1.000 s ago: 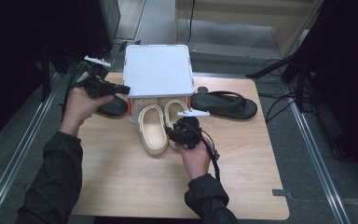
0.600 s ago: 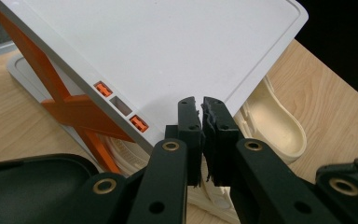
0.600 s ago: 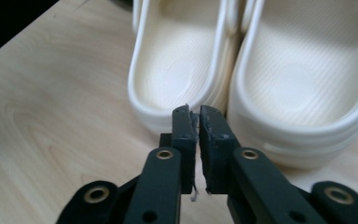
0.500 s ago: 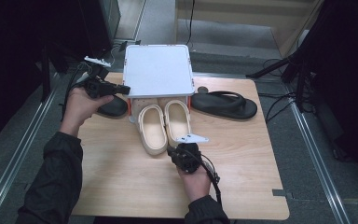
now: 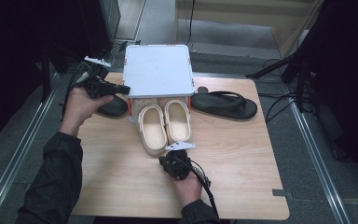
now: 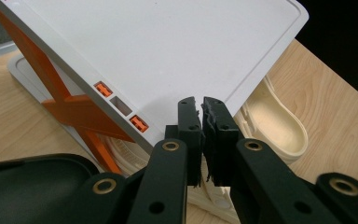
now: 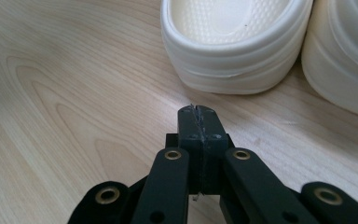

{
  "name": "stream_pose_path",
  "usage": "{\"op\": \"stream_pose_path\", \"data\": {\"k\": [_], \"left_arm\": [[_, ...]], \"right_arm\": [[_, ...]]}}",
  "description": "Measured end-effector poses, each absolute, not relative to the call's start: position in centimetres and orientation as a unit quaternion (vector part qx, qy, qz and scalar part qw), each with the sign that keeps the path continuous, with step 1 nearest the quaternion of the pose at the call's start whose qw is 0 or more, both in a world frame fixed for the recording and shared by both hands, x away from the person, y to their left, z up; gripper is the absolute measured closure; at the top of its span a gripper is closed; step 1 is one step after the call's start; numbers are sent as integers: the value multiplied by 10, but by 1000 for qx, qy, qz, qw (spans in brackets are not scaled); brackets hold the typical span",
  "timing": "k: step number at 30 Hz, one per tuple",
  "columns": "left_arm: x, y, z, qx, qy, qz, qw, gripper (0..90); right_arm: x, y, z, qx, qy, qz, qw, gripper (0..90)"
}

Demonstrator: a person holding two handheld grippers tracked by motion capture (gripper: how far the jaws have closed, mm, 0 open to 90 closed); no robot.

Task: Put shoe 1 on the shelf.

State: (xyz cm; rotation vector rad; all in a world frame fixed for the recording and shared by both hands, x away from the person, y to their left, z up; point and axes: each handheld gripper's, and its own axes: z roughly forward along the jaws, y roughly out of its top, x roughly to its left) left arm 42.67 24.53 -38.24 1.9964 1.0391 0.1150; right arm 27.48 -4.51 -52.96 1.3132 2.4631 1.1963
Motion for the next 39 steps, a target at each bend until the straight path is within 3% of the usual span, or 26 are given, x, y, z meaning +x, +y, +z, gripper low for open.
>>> {"op": "stream_pose_path", "data": {"k": [22,39], "left_arm": [[427,245,-382,800,417,45,430,859],[427,245,-382,799,419,45,428,859]], "right_arm": [[302,-15,-507,419,813,397,77,900],[348,18,-505,424,814,385,95,900]]}}
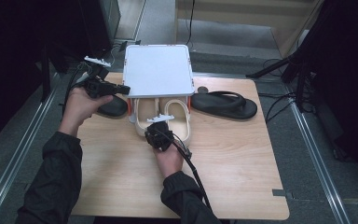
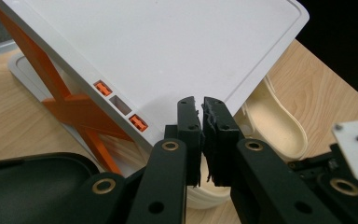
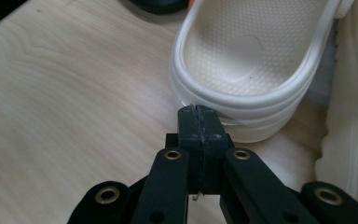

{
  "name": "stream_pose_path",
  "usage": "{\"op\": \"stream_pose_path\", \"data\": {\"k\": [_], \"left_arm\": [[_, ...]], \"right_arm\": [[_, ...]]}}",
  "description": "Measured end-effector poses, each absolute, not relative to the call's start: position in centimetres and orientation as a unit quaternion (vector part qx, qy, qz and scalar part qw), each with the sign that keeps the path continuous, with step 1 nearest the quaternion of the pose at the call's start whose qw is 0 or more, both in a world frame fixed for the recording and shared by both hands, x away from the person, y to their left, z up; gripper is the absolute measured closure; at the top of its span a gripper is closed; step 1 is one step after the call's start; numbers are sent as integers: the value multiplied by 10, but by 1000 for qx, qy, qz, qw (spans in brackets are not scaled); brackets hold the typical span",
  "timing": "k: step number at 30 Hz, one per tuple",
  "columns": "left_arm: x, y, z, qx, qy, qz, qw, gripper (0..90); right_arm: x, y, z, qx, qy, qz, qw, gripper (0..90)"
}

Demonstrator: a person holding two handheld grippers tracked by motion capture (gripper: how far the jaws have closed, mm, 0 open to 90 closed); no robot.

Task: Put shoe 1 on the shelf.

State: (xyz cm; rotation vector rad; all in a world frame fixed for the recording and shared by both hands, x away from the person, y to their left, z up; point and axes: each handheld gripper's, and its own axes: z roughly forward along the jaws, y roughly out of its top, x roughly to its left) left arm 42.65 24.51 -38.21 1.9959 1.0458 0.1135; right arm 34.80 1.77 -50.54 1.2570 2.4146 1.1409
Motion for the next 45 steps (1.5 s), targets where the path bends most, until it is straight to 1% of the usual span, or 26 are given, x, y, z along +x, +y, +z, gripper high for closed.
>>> {"op": "stream_pose_path", "data": {"k": [2,6,10,17,20,22,25,27,29,38,45], "left_arm": [[426,245,-382,800,418,45,428,859],[427,246,-382,799,419,44,430,859],[427,246,-383,799,418,42,431,859],[427,245,-383,799,418,43,430,854],[427,246,-383,799,418,42,431,854],[427,246,-383,799,418,42,431,853],[427,246,-383,798,417,41,433,853],[427,246,-383,798,418,41,432,852],[427,246,-383,798,418,41,432,852],[427,246,-383,798,418,40,433,847],[427,246,-384,798,417,40,434,844]], "right_arm": [[354,20,-505,428,810,391,89,900],[367,26,-504,436,807,387,94,900],[376,32,-504,436,807,383,108,897],[392,38,-505,449,800,384,104,895],[394,37,-505,454,799,383,95,893],[393,35,-503,456,797,388,86,894],[389,29,-498,450,791,411,60,894],[385,26,-493,449,791,412,55,895],[381,23,-489,442,792,416,60,895],[355,3,-474,418,799,430,53,874],[331,-20,-475,408,803,430,61,853]]}}
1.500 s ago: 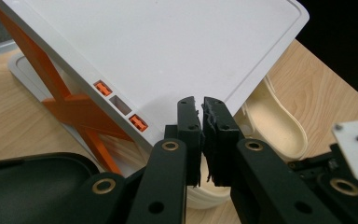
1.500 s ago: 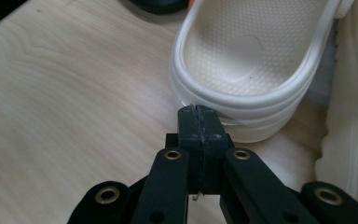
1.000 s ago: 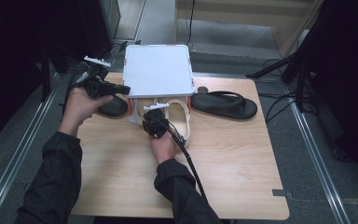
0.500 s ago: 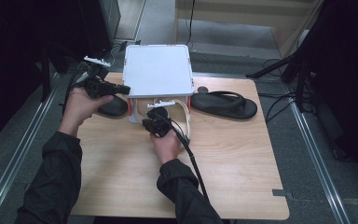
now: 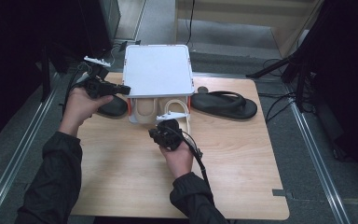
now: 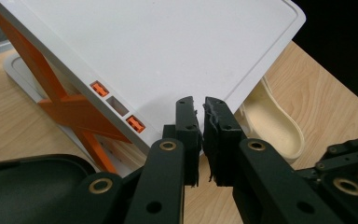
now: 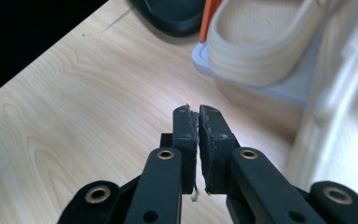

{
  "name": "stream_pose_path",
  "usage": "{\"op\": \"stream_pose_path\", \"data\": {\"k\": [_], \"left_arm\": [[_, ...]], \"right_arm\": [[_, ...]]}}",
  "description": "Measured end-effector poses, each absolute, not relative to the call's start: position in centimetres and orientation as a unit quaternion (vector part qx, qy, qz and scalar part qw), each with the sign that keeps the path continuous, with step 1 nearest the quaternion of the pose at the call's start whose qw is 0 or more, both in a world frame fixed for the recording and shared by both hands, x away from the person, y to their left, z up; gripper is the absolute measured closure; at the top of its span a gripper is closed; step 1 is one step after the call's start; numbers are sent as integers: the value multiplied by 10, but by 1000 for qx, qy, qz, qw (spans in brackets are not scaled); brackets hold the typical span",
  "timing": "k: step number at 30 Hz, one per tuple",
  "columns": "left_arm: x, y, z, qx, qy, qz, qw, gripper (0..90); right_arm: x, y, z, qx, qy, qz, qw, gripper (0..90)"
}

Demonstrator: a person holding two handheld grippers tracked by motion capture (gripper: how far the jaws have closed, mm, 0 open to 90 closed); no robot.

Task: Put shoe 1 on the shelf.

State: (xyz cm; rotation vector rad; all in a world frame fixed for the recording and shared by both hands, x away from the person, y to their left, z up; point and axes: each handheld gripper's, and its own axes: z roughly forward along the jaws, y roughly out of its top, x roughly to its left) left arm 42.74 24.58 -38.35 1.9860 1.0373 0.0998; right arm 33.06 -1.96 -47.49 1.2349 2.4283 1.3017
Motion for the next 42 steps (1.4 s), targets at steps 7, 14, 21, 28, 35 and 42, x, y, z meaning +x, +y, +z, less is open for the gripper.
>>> {"op": "stream_pose_path", "data": {"k": [7,14,21,28,35,42], "left_arm": [[428,246,-384,797,417,40,435,844],[427,246,-384,797,417,39,436,844],[427,246,-384,797,417,39,436,843],[427,246,-384,797,417,41,435,842],[428,246,-384,797,415,39,437,842],[427,246,-384,797,416,39,437,842]], "right_arm": [[314,-47,-473,411,802,429,66,851],[300,-73,-475,422,796,428,71,851],[289,-92,-480,430,794,423,76,846],[275,-106,-491,443,786,423,83,850],[283,-111,-505,458,784,410,86,852],[294,-112,-513,473,782,396,93,853]]}}
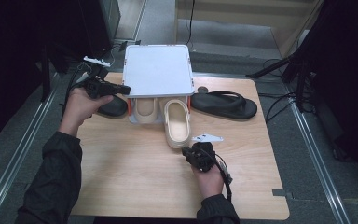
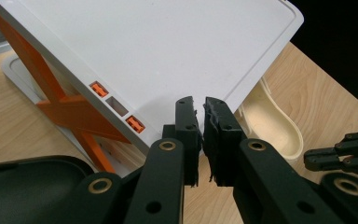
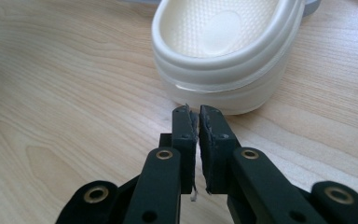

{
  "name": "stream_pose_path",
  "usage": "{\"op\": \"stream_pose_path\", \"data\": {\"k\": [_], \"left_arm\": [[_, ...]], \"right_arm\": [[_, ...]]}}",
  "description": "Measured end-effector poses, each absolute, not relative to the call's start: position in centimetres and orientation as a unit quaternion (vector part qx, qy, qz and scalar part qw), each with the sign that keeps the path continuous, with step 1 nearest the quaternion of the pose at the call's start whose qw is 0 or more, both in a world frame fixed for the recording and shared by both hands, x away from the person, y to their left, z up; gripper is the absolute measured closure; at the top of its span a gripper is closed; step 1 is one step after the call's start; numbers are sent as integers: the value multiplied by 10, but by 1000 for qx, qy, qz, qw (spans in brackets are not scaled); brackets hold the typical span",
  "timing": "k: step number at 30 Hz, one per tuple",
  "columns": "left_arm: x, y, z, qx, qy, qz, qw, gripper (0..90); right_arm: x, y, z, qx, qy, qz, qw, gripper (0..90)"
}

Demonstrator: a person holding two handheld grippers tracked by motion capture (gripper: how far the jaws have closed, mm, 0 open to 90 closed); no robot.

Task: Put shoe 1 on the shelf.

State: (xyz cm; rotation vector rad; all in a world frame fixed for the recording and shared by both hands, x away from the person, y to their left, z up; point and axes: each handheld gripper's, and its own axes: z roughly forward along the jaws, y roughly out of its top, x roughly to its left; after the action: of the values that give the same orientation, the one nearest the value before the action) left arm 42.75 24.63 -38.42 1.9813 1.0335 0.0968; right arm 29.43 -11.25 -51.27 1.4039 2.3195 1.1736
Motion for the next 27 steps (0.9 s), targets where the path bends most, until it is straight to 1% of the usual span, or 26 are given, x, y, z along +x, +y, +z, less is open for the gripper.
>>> {"op": "stream_pose_path", "data": {"k": [4,10,15,27], "left_arm": [[427,246,-384,797,415,39,437,841],[427,246,-384,797,415,40,436,841],[427,245,-384,797,416,43,435,839],[427,245,-384,797,415,43,436,837]], "right_arm": [[298,-112,-514,475,782,391,98,853],[305,-112,-514,483,780,388,88,861],[312,-106,-512,481,783,383,97,862],[348,-88,-507,483,785,375,97,878]]}}
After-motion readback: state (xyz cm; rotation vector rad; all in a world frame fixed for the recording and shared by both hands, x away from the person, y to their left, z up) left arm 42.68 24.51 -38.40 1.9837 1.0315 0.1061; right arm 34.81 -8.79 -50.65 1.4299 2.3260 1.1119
